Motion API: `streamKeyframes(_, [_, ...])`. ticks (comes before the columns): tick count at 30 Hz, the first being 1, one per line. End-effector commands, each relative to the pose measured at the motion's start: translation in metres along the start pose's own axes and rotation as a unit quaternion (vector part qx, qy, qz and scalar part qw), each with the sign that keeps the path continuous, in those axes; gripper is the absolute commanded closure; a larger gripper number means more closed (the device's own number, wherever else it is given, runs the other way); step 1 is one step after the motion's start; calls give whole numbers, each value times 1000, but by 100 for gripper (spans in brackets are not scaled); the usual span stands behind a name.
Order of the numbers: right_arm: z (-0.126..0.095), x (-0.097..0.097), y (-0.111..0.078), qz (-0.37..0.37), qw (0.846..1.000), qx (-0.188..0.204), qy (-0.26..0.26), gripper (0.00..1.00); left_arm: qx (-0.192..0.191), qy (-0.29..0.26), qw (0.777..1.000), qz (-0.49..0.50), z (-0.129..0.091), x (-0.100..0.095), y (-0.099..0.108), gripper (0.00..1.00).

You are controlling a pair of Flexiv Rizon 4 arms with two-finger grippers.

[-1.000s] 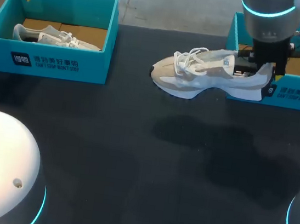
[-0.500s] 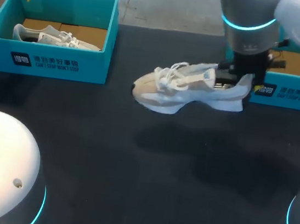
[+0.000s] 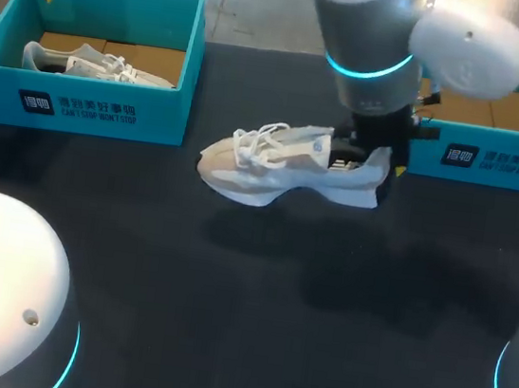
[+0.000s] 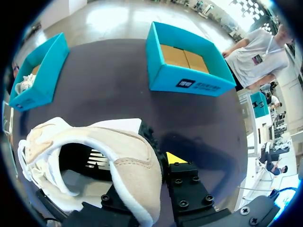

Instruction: Take the shoe out of the shoebox, open the shoe tongue, remove and reinsert the insole, then place the shoe into the shoebox

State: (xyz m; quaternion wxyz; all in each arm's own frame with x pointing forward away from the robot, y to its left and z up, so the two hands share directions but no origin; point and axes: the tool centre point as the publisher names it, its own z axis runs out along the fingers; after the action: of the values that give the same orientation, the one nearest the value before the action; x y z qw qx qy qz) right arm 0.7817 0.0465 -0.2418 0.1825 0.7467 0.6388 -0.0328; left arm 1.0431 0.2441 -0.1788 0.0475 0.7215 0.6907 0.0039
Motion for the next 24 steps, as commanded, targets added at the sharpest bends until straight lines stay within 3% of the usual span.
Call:
streamKeyframes(1, [7, 9, -10, 4, 1000, -4, 2, 100, -1, 1, 1000, 0, 0, 0, -1, 0])
streamKeyframes(18, [45, 35, -56, 2, 999, 22, 35, 100, -1, 1, 1000, 0, 0, 0, -1, 0])
streamKeyframes(24, [60, 43, -68, -13, 999, 8, 52, 100, -1, 1, 1000, 0, 0, 0, -1, 0])
